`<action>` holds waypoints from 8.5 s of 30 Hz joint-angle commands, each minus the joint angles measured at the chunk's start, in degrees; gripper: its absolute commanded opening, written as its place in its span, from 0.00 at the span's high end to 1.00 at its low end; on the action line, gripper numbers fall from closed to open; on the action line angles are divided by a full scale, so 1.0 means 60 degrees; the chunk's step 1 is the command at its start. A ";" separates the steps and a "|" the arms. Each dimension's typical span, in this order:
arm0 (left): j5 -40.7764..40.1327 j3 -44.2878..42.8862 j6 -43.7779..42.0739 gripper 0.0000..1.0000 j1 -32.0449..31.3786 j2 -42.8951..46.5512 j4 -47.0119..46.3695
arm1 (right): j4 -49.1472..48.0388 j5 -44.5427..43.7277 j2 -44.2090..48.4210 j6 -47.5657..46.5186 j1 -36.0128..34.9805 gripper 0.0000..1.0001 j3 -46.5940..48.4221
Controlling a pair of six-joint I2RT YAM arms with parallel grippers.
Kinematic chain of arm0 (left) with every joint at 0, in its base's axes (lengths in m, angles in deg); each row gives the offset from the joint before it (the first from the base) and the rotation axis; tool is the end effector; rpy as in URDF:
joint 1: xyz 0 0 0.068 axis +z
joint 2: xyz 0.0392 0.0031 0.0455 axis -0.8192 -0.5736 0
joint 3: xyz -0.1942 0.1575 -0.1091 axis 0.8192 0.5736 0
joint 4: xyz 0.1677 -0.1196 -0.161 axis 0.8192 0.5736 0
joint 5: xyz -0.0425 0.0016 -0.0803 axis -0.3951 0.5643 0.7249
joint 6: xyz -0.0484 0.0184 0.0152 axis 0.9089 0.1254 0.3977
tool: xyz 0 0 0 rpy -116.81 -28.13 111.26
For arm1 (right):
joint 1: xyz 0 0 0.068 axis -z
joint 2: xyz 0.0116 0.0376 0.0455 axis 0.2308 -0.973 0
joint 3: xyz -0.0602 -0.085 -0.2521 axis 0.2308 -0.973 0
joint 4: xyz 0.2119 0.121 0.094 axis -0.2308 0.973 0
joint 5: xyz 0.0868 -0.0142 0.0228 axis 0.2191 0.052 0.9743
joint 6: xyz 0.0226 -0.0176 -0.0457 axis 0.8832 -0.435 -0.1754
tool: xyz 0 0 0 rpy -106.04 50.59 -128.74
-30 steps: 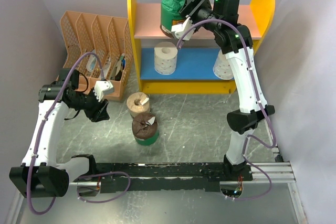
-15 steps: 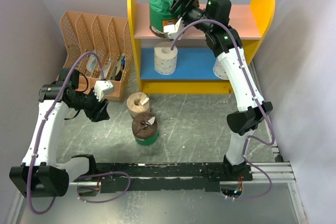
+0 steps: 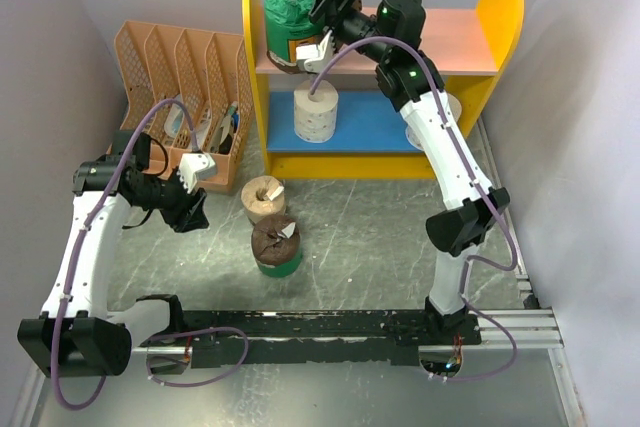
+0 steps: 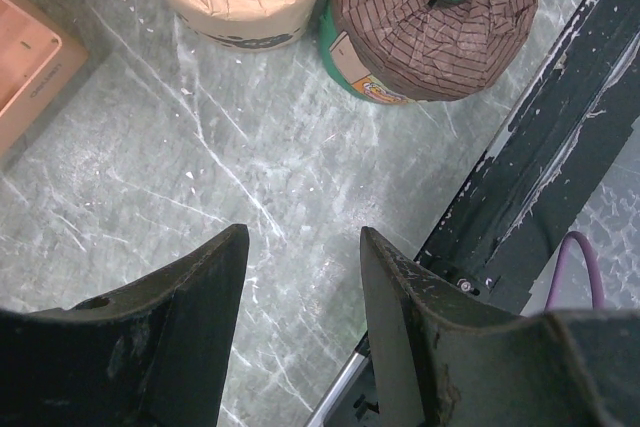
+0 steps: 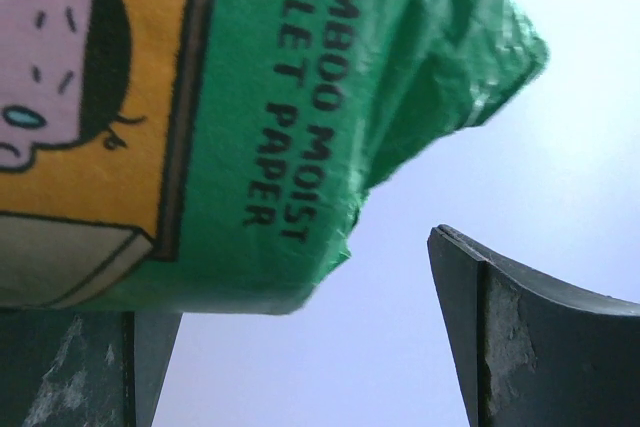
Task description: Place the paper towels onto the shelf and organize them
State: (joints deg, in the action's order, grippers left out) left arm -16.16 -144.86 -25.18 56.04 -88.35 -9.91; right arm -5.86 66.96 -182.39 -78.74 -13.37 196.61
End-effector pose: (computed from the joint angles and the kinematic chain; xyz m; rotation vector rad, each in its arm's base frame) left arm 0.1805 -0.0189 0.3281 1.1033 2.2392 -0.6215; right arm 0.3649 0.2025 0.5237 -1.5050 0.1694 -0.8072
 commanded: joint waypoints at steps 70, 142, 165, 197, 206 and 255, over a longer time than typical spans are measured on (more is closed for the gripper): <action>0.2728 0.0485 0.2684 0.36 0.1565 0.1996 -0.2196 | 1.0437 -0.1447 0.1911 -0.0543 -0.6197 0.34 -0.6293; 0.3267 0.0494 0.2169 0.37 0.1900 0.2437 -0.1933 | 1.0652 -0.2002 -0.0096 -0.0387 -0.6034 1.00 -0.5735; 0.3358 0.0481 0.2118 0.37 0.1908 0.2228 -0.1873 | 1.0657 -0.5768 0.3806 0.0319 -0.5907 1.00 -0.6272; 0.3868 0.0377 0.2046 0.35 0.2373 0.1890 -0.1734 | 1.0608 -0.9222 0.5436 -0.1665 -0.2254 1.00 -0.1204; 0.4012 0.0333 0.1905 0.35 0.2376 0.1926 -0.1616 | 1.0576 -0.8844 0.4671 -0.1683 -0.2213 1.00 -0.0665; 0.4305 0.0200 0.1693 0.35 0.2385 0.1916 -0.1348 | 0.9718 -0.1414 0.2254 0.0896 0.2519 1.00 0.1740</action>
State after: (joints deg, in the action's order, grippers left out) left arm 7.11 -142.00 -14.08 69.61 -76.64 -18.68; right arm 54.55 51.18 -172.73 -79.05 0.72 209.36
